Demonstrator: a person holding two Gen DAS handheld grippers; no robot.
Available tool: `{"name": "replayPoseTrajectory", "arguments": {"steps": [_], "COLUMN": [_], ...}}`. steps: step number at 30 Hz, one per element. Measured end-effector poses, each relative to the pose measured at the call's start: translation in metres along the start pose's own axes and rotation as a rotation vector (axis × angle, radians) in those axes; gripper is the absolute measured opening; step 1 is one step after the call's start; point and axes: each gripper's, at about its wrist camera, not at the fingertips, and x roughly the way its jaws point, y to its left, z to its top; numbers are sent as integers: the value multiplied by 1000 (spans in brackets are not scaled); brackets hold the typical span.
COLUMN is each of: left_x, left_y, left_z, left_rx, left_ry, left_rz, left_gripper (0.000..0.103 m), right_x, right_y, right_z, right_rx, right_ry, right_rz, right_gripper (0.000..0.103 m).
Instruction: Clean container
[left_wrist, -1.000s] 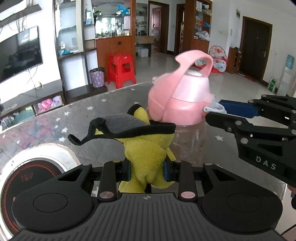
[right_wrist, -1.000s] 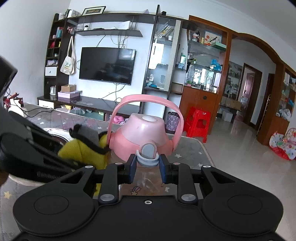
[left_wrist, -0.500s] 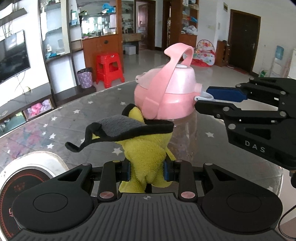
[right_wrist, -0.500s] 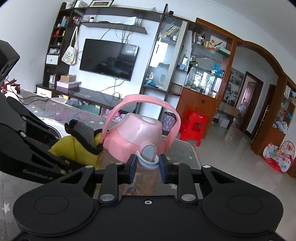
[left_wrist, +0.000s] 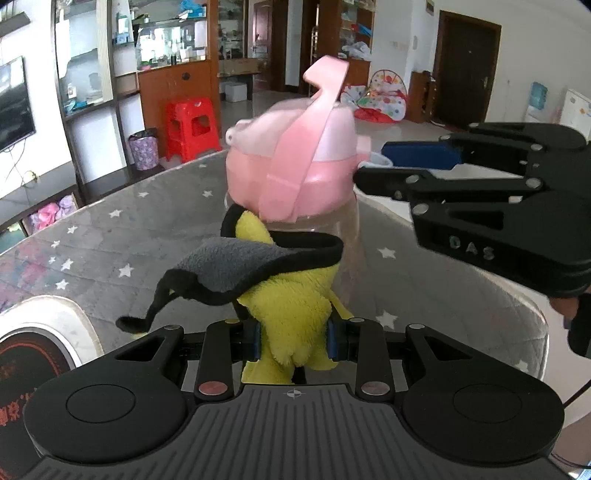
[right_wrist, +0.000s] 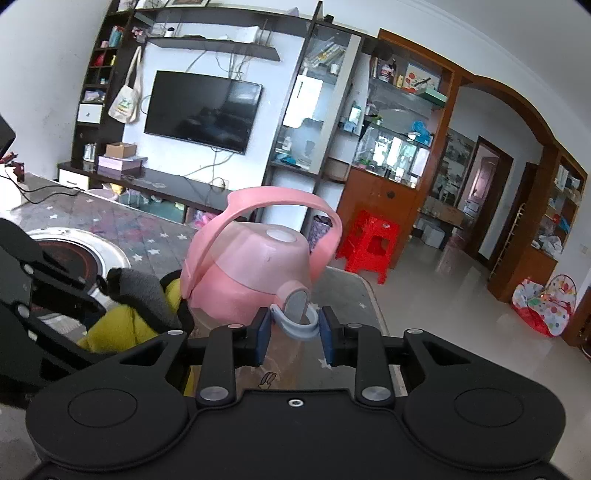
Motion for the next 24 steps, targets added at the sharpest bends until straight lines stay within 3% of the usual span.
{"name": "replayPoseTrajectory", "arguments": {"steps": [9,24], "left_x": [-5,-35], "left_y": [9,27], "left_z": [-4,-13], "left_rx": [-21,-56], "left_ry": [-1,-25], "left_rz": [33,91], "left_gripper": [31,31], "right_x": [-17,-26], "right_y": [1,12], "right_z": [7,48], "right_rx": [7,82], "right_ry": [-35,-87], "right_rz": [11,118], "right_gripper": [30,29]}}
